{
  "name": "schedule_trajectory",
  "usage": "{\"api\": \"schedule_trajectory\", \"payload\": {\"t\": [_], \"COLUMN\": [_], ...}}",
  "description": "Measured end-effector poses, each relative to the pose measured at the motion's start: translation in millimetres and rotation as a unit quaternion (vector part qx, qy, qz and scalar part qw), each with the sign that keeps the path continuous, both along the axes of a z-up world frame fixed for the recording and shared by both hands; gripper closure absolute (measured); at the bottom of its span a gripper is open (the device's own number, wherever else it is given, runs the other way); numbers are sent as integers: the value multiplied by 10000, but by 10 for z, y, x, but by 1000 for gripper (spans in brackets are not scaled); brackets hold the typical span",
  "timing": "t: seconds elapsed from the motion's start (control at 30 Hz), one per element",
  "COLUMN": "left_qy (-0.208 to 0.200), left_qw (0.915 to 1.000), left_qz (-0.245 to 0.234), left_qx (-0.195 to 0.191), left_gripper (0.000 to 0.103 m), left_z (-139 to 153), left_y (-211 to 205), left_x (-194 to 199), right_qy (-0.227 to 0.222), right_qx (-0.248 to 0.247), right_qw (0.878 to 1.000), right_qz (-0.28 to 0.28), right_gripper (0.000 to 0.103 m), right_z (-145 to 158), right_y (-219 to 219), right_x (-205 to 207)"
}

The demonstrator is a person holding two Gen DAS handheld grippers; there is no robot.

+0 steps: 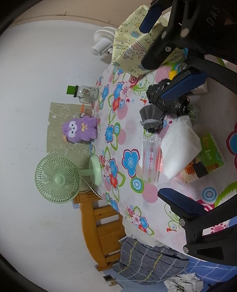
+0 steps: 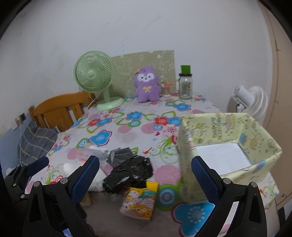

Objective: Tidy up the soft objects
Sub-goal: 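Lower both tools onto the black wrapped umbrella and close both grippers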

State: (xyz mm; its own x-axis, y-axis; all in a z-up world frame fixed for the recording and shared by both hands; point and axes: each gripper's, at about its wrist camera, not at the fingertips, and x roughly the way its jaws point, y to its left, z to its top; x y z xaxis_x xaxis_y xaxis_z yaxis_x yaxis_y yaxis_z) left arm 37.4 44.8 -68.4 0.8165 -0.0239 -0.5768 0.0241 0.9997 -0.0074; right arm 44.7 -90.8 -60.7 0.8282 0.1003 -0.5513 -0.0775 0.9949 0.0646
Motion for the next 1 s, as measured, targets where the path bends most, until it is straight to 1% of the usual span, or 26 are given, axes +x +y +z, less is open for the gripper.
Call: {"api": "schedule_trajectory", "payload": {"t": [0.2, 0.43, 0.57, 0.87, 1.0], "left_qy": [207, 489, 617, 871, 922], "left_qw": [9998, 9987, 9980, 9960, 9954], "left_qz": [-62, -30, -61, -203, -245], "left_qx": [-53, -120, -153, -21, -34], "left_gripper": [11, 11, 11, 11, 11], "left_z": [-103, -222, -287, -447, -486], "left_y": [64, 145, 176, 145, 140], "left_x": [93, 203, 251, 376, 433], "right_qy": [157, 387, 520, 924, 1057], "right_qx": [-45, -87, -98, -174, -174], "right_qw": [9998, 9990, 9982, 9953, 9940], "right_qz": [144, 207, 273, 227, 232], "right_gripper": [1, 2, 4, 5, 8], "right_z": [-96, -219, -283, -491, -564], "right_y": [161, 273, 340, 412, 425], "right_x": [104, 213, 273, 458, 529]}}
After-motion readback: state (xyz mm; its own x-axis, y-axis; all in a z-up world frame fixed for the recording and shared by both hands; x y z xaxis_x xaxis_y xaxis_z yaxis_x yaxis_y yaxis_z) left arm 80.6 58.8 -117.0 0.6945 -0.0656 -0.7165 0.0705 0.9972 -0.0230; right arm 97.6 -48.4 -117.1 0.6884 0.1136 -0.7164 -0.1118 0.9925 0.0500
